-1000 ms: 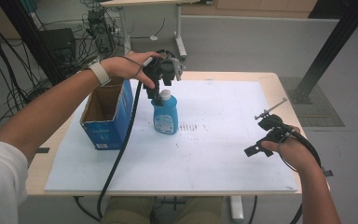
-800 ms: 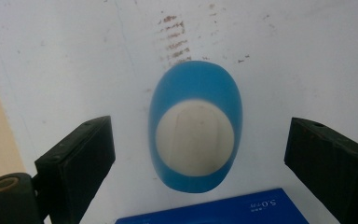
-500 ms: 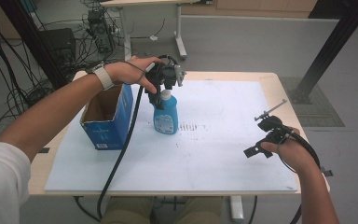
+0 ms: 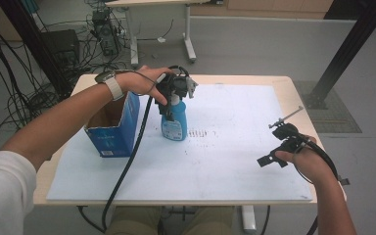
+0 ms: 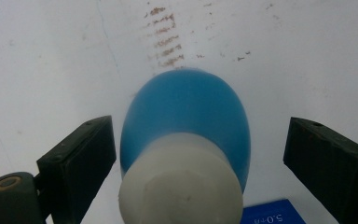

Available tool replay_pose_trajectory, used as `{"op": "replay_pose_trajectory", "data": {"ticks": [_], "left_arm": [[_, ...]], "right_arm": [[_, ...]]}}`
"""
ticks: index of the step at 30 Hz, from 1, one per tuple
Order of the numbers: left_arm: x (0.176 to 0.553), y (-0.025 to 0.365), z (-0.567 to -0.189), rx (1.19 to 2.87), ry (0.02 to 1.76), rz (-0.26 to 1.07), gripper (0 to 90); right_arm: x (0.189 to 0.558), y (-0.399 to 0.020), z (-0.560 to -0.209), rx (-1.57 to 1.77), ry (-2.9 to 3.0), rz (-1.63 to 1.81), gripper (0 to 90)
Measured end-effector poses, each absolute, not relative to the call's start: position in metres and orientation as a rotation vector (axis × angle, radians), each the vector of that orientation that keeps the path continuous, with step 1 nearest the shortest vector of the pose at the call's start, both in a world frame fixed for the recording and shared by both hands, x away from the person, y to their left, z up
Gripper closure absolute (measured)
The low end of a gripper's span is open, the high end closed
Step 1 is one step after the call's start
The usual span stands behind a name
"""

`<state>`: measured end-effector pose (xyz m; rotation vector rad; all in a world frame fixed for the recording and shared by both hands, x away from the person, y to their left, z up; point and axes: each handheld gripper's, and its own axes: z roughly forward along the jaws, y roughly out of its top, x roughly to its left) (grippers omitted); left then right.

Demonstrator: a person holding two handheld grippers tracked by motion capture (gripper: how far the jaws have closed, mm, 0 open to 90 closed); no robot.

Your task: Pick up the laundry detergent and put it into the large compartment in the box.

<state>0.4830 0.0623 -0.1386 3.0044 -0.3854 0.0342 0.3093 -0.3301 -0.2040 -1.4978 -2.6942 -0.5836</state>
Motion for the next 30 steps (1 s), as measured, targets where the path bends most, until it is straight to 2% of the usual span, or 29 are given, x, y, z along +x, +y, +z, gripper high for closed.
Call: {"op": "replay_pose_trajectory", "data": {"ticks": [30], "left_arm": [[0.479,0.059,-0.154,3.028,-0.41,0.108,17.3]], "right_arm": [[0.308,-0.332,-0.207,-1.506,-2.684,-0.588,8.2]]}}
